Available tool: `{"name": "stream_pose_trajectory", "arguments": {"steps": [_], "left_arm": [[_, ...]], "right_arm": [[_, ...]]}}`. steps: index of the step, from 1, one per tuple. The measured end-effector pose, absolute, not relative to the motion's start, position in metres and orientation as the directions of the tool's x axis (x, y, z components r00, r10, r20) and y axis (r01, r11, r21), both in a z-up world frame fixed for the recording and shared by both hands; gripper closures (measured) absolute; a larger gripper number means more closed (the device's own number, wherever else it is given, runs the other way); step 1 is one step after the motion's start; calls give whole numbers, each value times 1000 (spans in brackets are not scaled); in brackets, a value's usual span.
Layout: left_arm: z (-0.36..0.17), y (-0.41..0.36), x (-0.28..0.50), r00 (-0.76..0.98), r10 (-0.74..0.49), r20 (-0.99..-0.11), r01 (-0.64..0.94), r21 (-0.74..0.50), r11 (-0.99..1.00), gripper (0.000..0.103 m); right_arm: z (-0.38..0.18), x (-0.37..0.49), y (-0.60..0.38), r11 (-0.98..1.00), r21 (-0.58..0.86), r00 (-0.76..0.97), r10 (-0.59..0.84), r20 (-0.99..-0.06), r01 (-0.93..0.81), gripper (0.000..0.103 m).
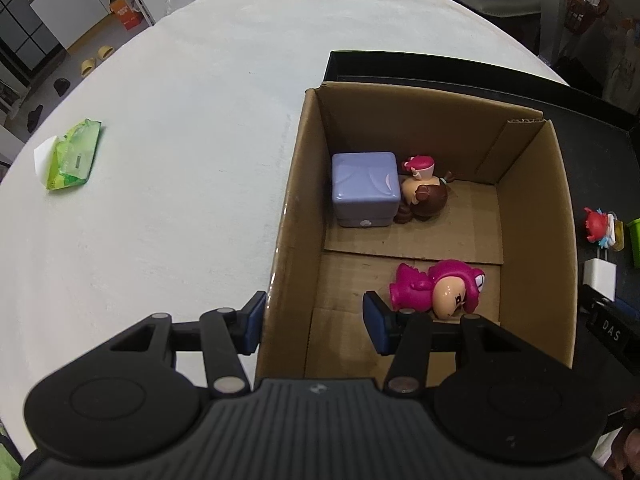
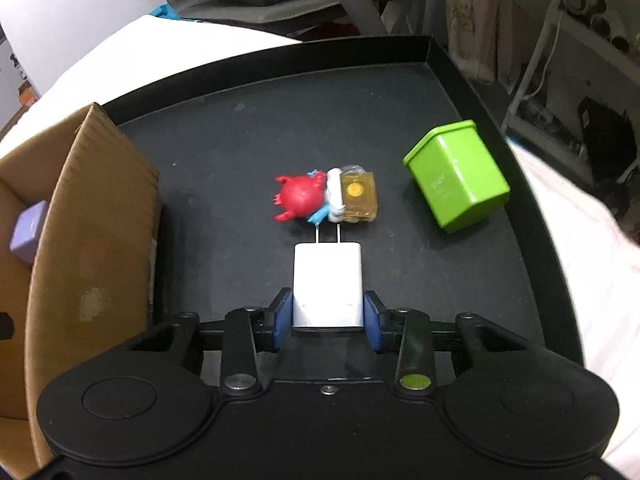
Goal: Organize rigid objects
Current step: 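Move the right gripper to the white charger and close on it, then carry the white charger with the right gripper into the box and release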
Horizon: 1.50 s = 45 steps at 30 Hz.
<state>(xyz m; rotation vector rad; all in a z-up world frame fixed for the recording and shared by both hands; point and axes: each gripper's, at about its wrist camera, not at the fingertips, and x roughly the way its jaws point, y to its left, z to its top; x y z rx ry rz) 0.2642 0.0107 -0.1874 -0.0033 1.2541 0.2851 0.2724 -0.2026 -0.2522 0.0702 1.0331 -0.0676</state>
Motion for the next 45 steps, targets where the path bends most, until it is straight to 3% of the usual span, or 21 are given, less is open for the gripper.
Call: {"name": "stream_pose_trajectory", "arguments": {"steps": [20, 36, 45], "left_arm": [[-178, 11, 249, 297, 202, -933, -207, 144, 968, 53], [-169, 28, 238, 341, 140, -930, -200, 74, 977, 53], [-170, 37, 236, 375, 95, -922, -179, 29, 983, 55]], "right_arm": [[-207, 252, -209, 989, 123, 661, 35, -749, 87, 67], [-162, 239, -183, 988, 145, 786, 135, -604, -58, 67], [-155, 237, -153, 985, 124, 800, 170, -575, -121, 67]]}}
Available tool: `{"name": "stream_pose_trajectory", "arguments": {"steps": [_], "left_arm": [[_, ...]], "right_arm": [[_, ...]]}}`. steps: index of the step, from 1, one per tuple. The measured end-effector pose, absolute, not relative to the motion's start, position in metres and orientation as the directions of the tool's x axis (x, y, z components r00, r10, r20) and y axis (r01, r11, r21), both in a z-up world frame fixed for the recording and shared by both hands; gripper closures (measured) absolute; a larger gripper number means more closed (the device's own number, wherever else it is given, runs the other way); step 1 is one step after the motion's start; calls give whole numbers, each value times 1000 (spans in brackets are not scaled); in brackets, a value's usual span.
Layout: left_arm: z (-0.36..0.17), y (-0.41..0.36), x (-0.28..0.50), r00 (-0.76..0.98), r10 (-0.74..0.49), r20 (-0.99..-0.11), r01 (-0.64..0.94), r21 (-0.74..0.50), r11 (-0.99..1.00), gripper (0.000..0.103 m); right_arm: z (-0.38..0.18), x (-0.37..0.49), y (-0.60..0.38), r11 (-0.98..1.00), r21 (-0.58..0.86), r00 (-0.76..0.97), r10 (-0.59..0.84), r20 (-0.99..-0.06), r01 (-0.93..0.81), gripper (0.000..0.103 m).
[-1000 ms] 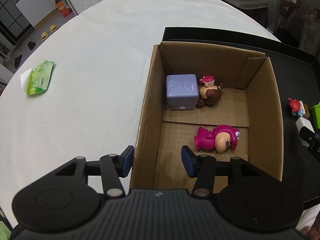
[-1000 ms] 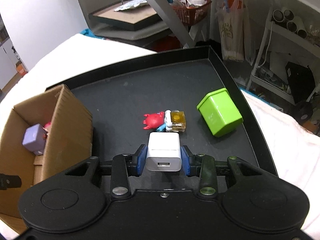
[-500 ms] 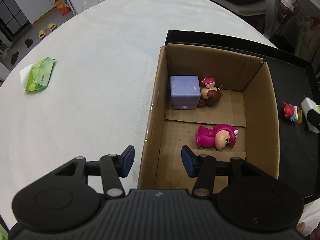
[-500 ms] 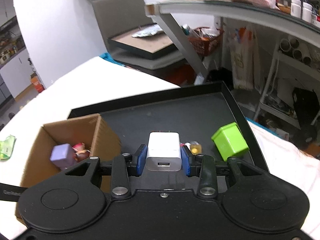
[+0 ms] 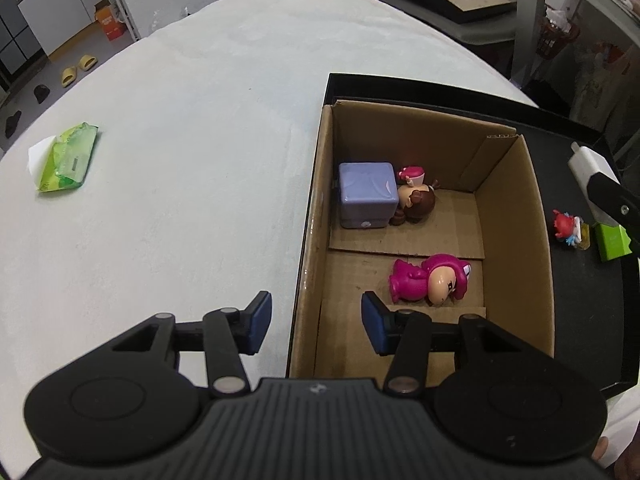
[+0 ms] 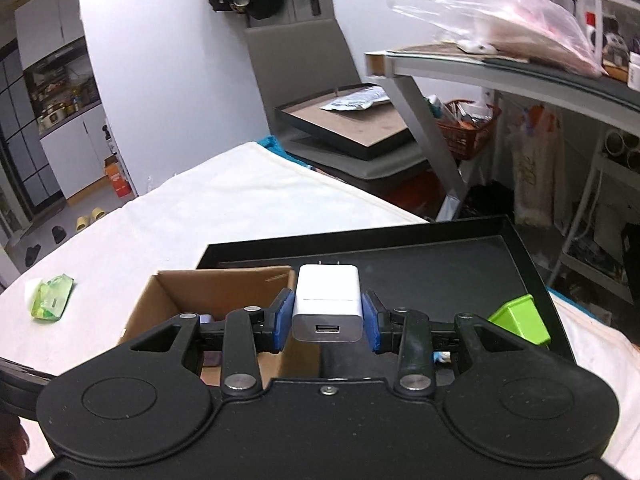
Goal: Organize rigid objects
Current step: 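Carry the white charger with the right gripper into the box and release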
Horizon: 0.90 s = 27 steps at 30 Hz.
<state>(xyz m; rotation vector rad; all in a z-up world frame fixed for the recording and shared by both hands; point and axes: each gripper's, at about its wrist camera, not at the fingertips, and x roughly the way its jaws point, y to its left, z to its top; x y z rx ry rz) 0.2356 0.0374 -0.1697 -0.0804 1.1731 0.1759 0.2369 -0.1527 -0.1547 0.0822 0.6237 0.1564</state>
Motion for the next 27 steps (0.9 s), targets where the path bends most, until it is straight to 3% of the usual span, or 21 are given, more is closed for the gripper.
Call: {"name": "stream_pose_trajectory", "arguments": {"steps": [9, 13, 17, 27], "left_arm": [[-191, 55, 236, 359, 53, -932, -189, -17, 982, 61], [-194, 64, 236, 359, 9, -933, -210, -71, 975, 82], [-193, 69, 235, 372, -32, -928, -188, -109, 976, 90], [-194, 76, 237, 366, -74, -928, -180, -149, 972, 91]], "right_arm": [[-157, 238, -119, 983, 50, 802, 172, -571, -175, 67], [-162, 238, -107, 980, 11, 800, 167, -577, -196, 67], [-169, 242, -94, 977, -30, 793, 153, -590, -211, 67], [-182, 244, -68, 957, -178, 804, 82, -589, -228, 67]]}}
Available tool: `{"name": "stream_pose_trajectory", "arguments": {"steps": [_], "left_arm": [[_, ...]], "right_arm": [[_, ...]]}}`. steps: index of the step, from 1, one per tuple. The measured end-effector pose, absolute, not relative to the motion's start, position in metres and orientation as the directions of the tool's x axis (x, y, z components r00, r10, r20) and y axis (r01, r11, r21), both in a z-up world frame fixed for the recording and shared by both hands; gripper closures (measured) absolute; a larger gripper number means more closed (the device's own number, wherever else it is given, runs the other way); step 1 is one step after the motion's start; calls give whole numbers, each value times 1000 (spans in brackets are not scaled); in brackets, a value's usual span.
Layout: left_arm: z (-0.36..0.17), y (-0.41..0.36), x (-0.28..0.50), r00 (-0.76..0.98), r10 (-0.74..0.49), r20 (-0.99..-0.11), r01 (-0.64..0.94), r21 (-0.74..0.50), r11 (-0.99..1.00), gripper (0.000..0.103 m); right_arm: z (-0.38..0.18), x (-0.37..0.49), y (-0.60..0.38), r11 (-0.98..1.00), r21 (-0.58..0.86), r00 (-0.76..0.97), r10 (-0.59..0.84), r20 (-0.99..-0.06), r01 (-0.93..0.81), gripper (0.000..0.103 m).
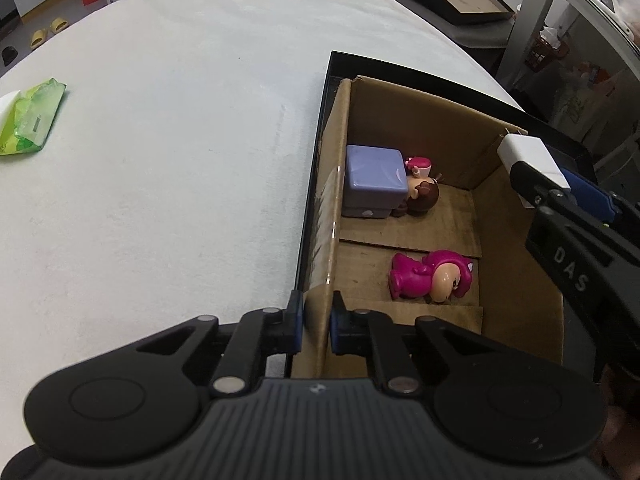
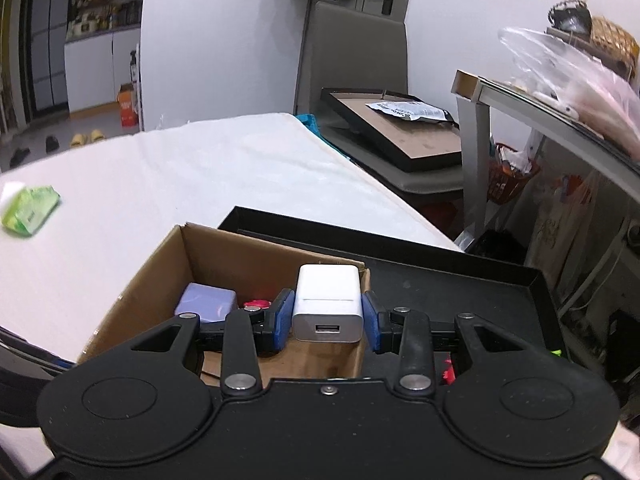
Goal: Organize rigid objects
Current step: 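Carry the white charger with the right gripper into the box and release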
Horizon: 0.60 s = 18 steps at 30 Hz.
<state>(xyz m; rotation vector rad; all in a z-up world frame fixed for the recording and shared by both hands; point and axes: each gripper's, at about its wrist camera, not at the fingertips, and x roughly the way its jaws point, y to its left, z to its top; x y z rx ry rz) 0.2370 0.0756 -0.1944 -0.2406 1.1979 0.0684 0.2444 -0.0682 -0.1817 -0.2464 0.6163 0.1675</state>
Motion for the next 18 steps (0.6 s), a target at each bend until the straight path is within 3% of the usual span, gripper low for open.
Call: {"name": "stream_pose_trajectory", "arguments": {"steps": [8, 18], "left_arm": [[-194, 78, 237, 365, -84, -927, -173, -156, 973, 90], [-191, 74, 238, 340, -64, -938, -186, -134, 973, 90]], "right_arm": [[-183, 244, -59, 945, -240, 811, 43, -583, -222, 62], [-174, 244, -75, 965, -176, 807, 53, -588, -192, 60]]}}
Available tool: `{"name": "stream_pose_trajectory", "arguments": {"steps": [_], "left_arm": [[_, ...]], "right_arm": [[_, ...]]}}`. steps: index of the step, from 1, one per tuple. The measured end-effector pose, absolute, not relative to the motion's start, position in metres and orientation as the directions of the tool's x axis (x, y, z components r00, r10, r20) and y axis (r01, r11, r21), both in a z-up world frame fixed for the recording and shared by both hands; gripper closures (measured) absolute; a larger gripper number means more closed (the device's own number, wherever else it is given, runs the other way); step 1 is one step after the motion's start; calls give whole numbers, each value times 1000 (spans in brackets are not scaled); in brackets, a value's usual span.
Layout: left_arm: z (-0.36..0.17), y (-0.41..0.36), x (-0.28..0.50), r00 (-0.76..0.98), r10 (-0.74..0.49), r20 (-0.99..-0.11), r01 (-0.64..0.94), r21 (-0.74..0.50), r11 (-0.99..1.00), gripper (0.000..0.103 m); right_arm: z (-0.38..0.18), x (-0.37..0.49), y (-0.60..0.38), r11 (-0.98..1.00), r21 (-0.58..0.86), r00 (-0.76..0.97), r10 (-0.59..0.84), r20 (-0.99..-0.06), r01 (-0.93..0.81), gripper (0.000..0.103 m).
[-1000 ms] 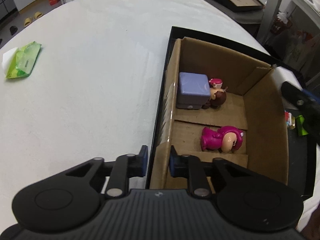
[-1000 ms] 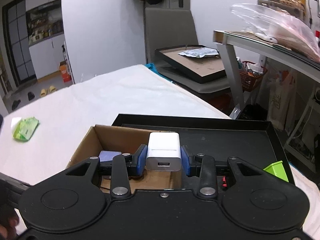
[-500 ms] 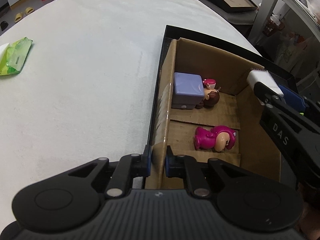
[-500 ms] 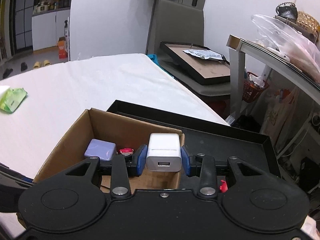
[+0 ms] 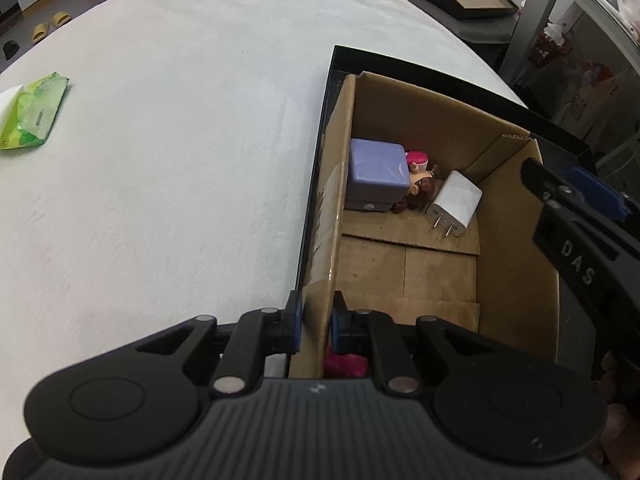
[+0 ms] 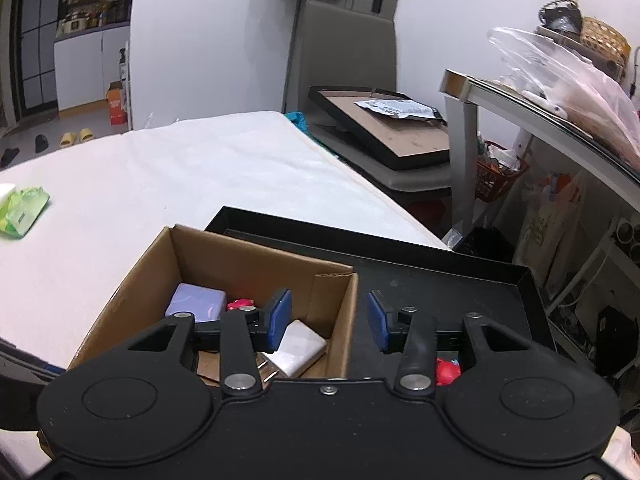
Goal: Organize rigid objects
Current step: 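Carry the white charger with the right gripper into the box and release, then move the right gripper to the green block and close on it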
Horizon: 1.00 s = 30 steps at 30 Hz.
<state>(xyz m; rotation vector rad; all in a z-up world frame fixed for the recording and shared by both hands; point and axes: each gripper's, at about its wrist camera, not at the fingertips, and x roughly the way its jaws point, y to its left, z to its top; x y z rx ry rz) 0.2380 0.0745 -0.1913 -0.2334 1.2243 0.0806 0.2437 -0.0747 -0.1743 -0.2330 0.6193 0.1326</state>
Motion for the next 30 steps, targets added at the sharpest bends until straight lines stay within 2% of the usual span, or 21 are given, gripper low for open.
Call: {"name": "stream_pose_trajectory", "arguments": {"steps": [19, 21, 23, 26, 30], "left_arm": [[-175, 50, 238, 345, 48, -937, -207, -26, 978, 85], [-175, 46, 240, 339, 62, -939, -208, -10, 978, 82], [-176, 42, 243, 330, 70, -941, -202, 2, 979, 74], [-179, 38, 247, 320, 88, -943, -196, 24, 980, 66], [-185, 37, 251, 299, 112, -948, -212, 48, 976, 62]], "right_arm": [[-163, 251, -137, 997, -49, 798, 17, -603, -58, 54], [-163, 253, -147, 998, -41, 791, 6, -612, -39, 53], [-166, 256, -153, 998, -57, 772, -16, -636, -26, 48], [-170, 260, -165, 998, -56, 747, -29, -664, -12, 48], [-173, 264, -180, 999, -35, 731, -35, -682, 15, 45]]}}
